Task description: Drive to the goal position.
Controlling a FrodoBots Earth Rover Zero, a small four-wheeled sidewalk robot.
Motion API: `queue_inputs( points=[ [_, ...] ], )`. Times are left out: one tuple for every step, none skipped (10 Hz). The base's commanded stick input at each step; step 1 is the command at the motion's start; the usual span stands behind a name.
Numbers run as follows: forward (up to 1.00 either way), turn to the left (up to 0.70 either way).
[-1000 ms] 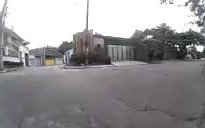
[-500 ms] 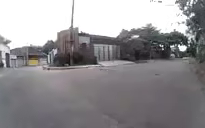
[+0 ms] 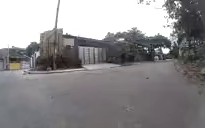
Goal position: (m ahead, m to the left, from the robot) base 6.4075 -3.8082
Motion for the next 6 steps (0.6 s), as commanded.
queue_inputs(
  points=[
    [1.00, -0.39],
    [1.00, -0.39],
    [1.00, -0.39],
    [1.00, -0.39],
    [1.00, -0.39],
    [1.00, -0.39]
  ],
)
